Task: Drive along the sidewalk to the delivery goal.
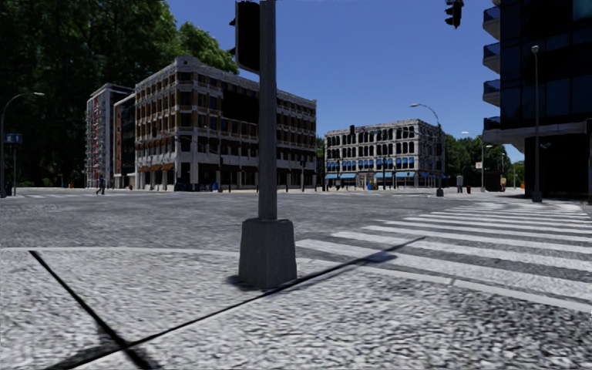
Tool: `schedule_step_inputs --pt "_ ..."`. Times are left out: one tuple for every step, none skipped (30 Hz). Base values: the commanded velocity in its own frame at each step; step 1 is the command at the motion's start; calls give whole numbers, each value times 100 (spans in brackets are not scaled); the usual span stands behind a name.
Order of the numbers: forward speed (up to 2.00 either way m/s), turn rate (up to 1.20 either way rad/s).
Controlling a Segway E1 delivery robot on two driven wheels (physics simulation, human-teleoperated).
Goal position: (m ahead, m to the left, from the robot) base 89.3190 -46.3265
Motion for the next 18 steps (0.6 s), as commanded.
schedule_step_inputs --pt "194 -65" --pt "194 -65" --pt "194 -65" --pt "194 -65" --pt "194 -65" --pt "194 -65" --pt "194 -65" --pt "194 -65" --pt "194 -65" --pt "194 -65" --pt "194 -65" --pt "194 -65" --pt "194 -65" --pt "194 -65" --pt "194 -65" --pt "194 -65" --pt "194 -65" --pt "194 -65"
